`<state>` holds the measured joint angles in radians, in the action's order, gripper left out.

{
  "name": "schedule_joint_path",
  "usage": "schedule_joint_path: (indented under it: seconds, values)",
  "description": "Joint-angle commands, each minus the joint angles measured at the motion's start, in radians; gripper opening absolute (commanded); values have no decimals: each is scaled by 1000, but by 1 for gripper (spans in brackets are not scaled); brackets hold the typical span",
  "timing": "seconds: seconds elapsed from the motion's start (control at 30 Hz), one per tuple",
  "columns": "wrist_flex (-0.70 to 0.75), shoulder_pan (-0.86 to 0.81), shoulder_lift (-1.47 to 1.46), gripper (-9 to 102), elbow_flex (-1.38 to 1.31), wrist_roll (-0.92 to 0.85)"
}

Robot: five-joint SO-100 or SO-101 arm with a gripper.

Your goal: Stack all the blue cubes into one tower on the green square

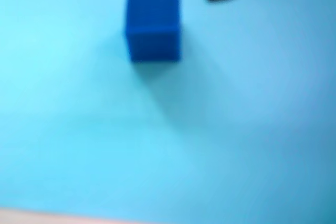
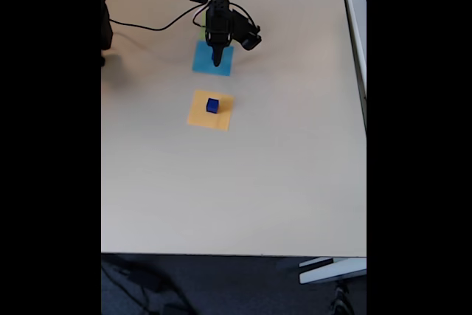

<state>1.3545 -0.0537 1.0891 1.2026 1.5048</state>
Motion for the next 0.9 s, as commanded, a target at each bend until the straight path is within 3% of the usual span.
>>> schedule_joint_path:
  seconds: [0.0, 0.27, 0.4, 0.87]
  values:
    - [41, -6, 84, 24, -117, -17]
    - [80, -52, 132, 24, -224, -64]
    - [89, -94, 133, 36, -267, -109]
    - [94, -265, 109, 37, -256, -187]
